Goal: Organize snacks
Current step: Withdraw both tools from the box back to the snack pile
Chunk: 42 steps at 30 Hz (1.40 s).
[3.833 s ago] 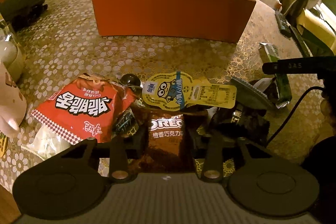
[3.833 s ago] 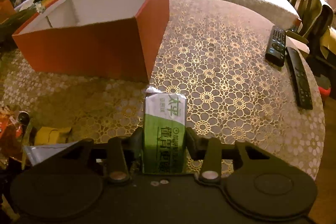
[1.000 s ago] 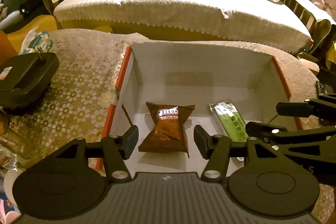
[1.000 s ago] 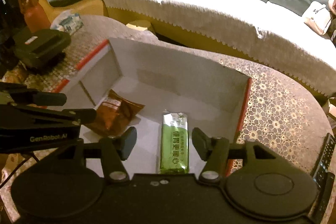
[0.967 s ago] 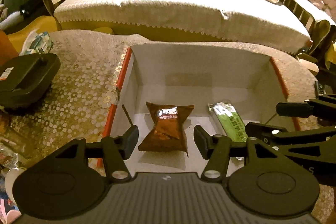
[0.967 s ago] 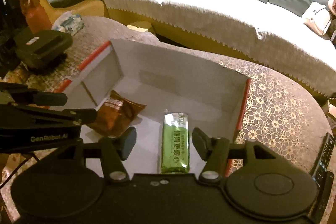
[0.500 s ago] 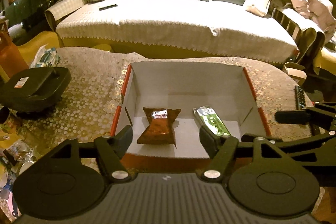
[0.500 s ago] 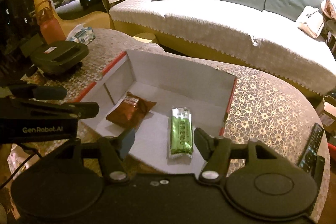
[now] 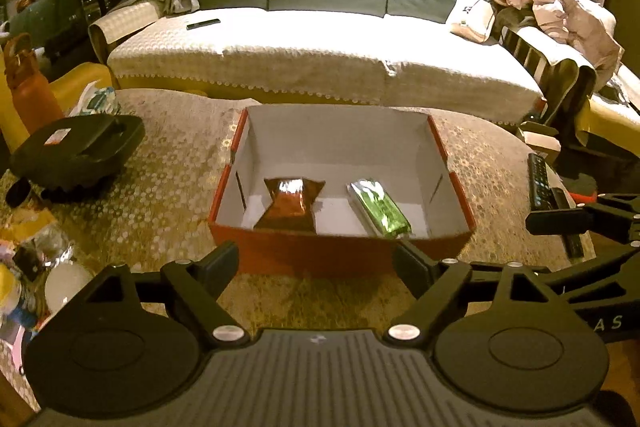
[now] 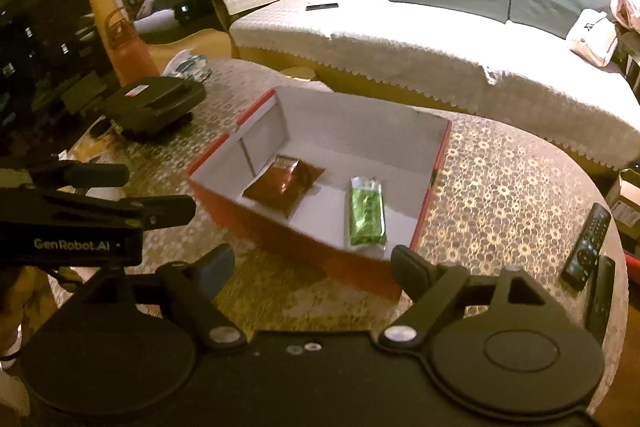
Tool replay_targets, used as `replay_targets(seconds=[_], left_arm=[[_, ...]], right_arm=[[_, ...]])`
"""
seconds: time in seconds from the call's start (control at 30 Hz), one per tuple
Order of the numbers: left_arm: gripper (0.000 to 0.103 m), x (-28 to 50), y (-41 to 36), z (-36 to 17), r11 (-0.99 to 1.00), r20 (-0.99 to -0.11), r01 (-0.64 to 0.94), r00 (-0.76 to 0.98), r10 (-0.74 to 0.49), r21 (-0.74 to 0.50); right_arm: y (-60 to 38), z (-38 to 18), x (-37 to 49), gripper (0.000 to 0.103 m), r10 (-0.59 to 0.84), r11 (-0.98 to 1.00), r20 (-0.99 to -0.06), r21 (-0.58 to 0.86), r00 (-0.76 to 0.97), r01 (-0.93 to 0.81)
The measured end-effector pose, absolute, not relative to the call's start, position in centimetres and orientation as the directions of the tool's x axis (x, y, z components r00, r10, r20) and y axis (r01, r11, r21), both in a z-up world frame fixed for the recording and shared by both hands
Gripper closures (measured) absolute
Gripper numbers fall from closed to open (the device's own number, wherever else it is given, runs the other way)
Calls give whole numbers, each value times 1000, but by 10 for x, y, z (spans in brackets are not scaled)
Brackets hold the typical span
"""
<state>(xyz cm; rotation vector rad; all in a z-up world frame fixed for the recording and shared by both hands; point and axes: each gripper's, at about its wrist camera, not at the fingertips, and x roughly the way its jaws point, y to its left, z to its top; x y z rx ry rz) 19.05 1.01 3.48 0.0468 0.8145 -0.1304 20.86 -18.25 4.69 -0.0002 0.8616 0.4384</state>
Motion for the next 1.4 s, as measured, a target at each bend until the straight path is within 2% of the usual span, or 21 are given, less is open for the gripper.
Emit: replay_targets(seconds=[0.13, 0.23, 0.53, 0.8, 0.87, 1.17, 1.4], left_arm=[[15, 170, 15, 28, 993, -726, 119, 682, -89, -10], [10, 154, 24, 18, 996, -730, 87, 678, -85, -35], [10, 123, 40, -25, 993, -789, 21, 605, -103, -114], [10, 109, 32, -63, 991, -835, -4, 540, -108, -131], [10, 104, 24, -71, 992, -844, 34, 522, -125, -125], [10, 79, -27, -84, 956, -844, 289, 498, -202, -58], [10, 84, -21, -83, 961, -840, 262, 497, -217, -93]], right_arm=[[-185, 44, 189, 5, 391, 903, -722, 181, 570, -390], [-187, 37, 175, 3, 395, 899, -729, 183, 559, -397], [-199, -8, 154, 2, 324, 905, -772, 85, 547, -417], [-210, -46, 148, 8, 294, 901, -803, 51, 518, -432], [-211, -54, 148, 15, 282, 898, -812, 36, 511, -439], [-206, -80, 147, 26, 300, 859, -829, 20, 472, -511], [-197, -86, 157, 31, 330, 831, -823, 22, 463, -555]])
